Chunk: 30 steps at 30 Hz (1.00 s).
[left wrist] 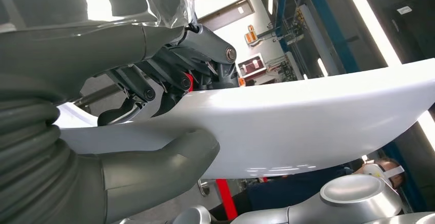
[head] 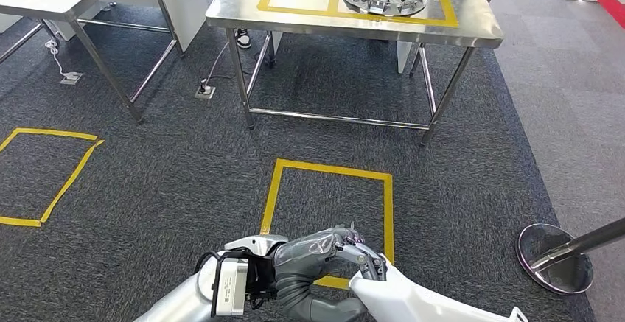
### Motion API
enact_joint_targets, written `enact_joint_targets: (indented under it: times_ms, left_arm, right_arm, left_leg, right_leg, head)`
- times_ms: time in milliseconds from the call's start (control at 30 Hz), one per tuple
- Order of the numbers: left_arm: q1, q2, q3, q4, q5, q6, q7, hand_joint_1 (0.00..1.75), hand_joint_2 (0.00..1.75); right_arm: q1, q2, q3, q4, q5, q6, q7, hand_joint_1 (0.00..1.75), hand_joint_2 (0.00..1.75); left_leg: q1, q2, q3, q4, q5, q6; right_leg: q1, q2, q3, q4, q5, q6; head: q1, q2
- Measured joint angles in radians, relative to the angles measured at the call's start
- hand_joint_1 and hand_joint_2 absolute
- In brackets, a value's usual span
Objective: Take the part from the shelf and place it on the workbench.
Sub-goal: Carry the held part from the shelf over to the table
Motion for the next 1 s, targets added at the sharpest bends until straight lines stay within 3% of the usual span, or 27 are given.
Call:
enact_joint_targets:
  times_ms: [67, 167, 233, 333, 367, 400, 467, 500, 567, 633, 700, 767, 833, 867, 900, 933, 1000]
  left_arm:
    - [-0.002, 0.0, -0.002, 0.007, 0.0, 0.0, -0.001, 1.75, 1.75]
    - [-0.01, -0.004, -0.005, 0.009, 0.001, -0.001, -0.003, 1.75, 1.75]
    - [-0.017, -0.005, -0.007, 0.009, 0.002, -0.001, -0.004, 1.75, 1.75]
    - [-0.017, -0.002, -0.01, 0.01, 0.002, -0.001, -0.004, 1.75, 1.75]
    - [-0.016, 0.0, -0.012, 0.011, 0.002, -0.001, -0.004, 1.75, 1.75]
    - [-0.016, 0.001, -0.013, 0.012, 0.002, -0.001, -0.004, 1.75, 1.75]
    - [-0.017, 0.002, -0.014, 0.013, 0.002, -0.001, -0.004, 1.75, 1.75]
    - [-0.018, 0.002, -0.015, 0.015, 0.002, -0.001, -0.005, 1.75, 1.75]
    - [-0.02, 0.003, -0.016, 0.017, 0.003, -0.001, -0.006, 1.75, 1.75]
    - [-0.023, 0.0, -0.017, 0.02, 0.005, -0.001, -0.008, 1.75, 1.75]
    - [-0.028, -0.004, -0.019, 0.023, 0.007, -0.001, -0.01, 1.75, 1.75]
    - [-0.034, -0.007, -0.02, 0.027, 0.008, -0.001, -0.011, 1.75, 1.75]
    - [-0.036, -0.008, -0.022, 0.032, 0.009, -0.001, -0.012, 1.75, 1.75]
    - [-0.036, -0.009, -0.023, 0.036, 0.009, -0.001, -0.012, 1.75, 1.75]
    - [-0.036, -0.009, -0.025, 0.04, 0.009, -0.001, -0.012, 1.75, 1.75]
    - [-0.037, -0.01, -0.026, 0.043, 0.009, 0.0, -0.012, 1.75, 1.75]
    - [-0.042, -0.015, -0.03, 0.05, 0.009, 0.0, -0.012, 1.75, 1.75]
  right_arm:
    - [0.001, 0.0, -0.008, 0.0, -0.007, -0.001, -0.005, 0.0, 0.0]
    - [0.001, -0.002, -0.014, -0.001, -0.009, -0.002, -0.006, 0.0, 0.0]
    - [-0.002, -0.002, -0.017, -0.001, -0.01, -0.002, -0.008, 0.0, 0.0]
    - [-0.002, -0.001, -0.021, -0.001, -0.011, -0.002, -0.009, 0.0, 0.0]
    - [-0.001, 0.0, -0.022, -0.001, -0.011, -0.002, -0.009, 0.0, 0.0]
    - [0.0, 0.0, -0.023, -0.001, -0.011, -0.002, -0.009, 0.0, 0.0]
    - [0.0, 0.001, -0.027, -0.001, -0.014, -0.002, -0.01, 0.0, 0.0]
    - [-0.001, 0.002, -0.029, -0.001, -0.02, -0.001, -0.011, 0.0, 0.0]
    - [-0.003, 0.004, -0.037, -0.001, -0.044, 0.003, -0.018, 0.0, 0.0]
    - [-0.003, 0.007, -0.054, -0.001, -0.079, 0.01, -0.026, 0.0, 0.0]
    - [-0.004, 0.009, -0.078, -0.001, -0.124, 0.02, -0.035, 0.0, 0.0]
    - [-0.01, 0.01, -0.112, -0.001, -0.185, 0.033, -0.05, 0.0, 0.0]
    - [-0.014, 0.013, -0.157, -0.001, -0.26, 0.05, -0.071, 0.0, 0.0]
    - [-0.014, 0.015, -0.182, -0.001, -0.295, 0.059, -0.083, 0.0, 0.0]
    - [-0.013, 0.018, -0.207, -0.001, -0.326, 0.066, -0.094, 0.0, 0.0]
    - [-0.013, 0.02, -0.232, -0.001, -0.352, 0.073, -0.103, 0.0, 0.0]
    - [-0.015, 0.023, -0.275, -0.001, -0.385, 0.083, -0.116, 0.0, 0.0]
  left_leg:
    - [-0.003, 0.005, 0.016, 0.004, -0.018, -0.011]
    - [-0.003, 0.006, 0.012, 0.045, -0.018, -0.027]
    - [0.001, -0.004, -0.04, 0.131, -0.028, -0.041]
    - [0.014, -0.011, -0.156, 0.277, -0.097, -0.061]
    - [0.017, -0.011, -0.178, 0.285, -0.1, -0.064]
    - [0.02, -0.011, -0.182, 0.259, -0.079, -0.066]
    - [0.023, -0.019, -0.147, 0.131, 0.015, -0.064]
    - [0.022, -0.025, -0.128, 0.073, 0.042, -0.061]
    - [0.017, -0.038, -0.106, 0.016, 0.05, -0.051]
    - [0.016, -0.036, -0.093, 0.009, 0.047, -0.036]
    - [0.02, -0.025, -0.069, 0.002, 0.058, -0.021]
    - [0.02, -0.013, -0.052, 0.0, 0.052, -0.011]
    - [0.016, -0.004, -0.047, 0.0, 0.042, -0.005]
    - [0.015, -0.001, -0.042, 0.0, 0.036, -0.005]
    - [0.015, 0.002, -0.035, 0.0, 0.029, -0.006]
    - [0.015, 0.006, -0.024, 0.0, 0.02, -0.008]
    - [0.013, 0.016, -0.003, 0.0, 0.0, -0.015]
  right_leg:
    - [0.007, -0.008, 0.018, -0.046, 0.042, -0.009]
    - [0.001, 0.004, 0.043, -0.055, 0.041, -0.018]
    - [-0.006, 0.013, 0.06, -0.061, 0.033, -0.025]
    - [-0.012, 0.027, 0.072, -0.062, 0.017, -0.025]
    - [-0.014, 0.033, 0.078, -0.062, 0.011, -0.022]
    - [-0.016, 0.039, 0.086, -0.062, 0.004, -0.02]
    - [-0.019, 0.05, 0.104, -0.062, -0.01, -0.013]
    - [-0.02, 0.056, 0.11, -0.064, -0.017, -0.008]
    - [-0.021, 0.065, 0.12, -0.068, -0.025, 0.005]
    - [-0.02, 0.068, 0.132, -0.066, -0.024, 0.019]
    - [-0.018, 0.052, 0.127, -0.034, -0.031, 0.026]
    - [-0.017, 0.031, 0.069, 0.062, -0.062, 0.028]
    - [-0.016, 0.024, -0.019, 0.176, -0.108, 0.031]
    - [-0.016, 0.024, -0.048, 0.202, -0.12, 0.032]
    - [-0.016, 0.022, -0.059, 0.191, -0.111, 0.032]
    - [-0.016, 0.018, -0.051, 0.144, -0.079, 0.031]
    - [-0.015, -0.005, -0.012, 0.014, 0.01, 0.026]
  head:
    - [-0.001, 0.0]
    - [-0.003, 0.0]
    - [-0.007, 0.0]
    - [-0.009, 0.0]
    - [-0.009, 0.0]
    - [-0.009, 0.0]
    - [-0.009, 0.0]
    - [-0.009, 0.0]
    - [-0.009, 0.0]
    - [-0.01, 0.0]
    - [-0.007, 0.0]
    - [-0.003, 0.0]
    - [-0.002, 0.0]
    - [-0.002, 0.0]
    - [-0.002, 0.0]
    - [-0.002, 0.0]
    - [-0.002, 0.0]
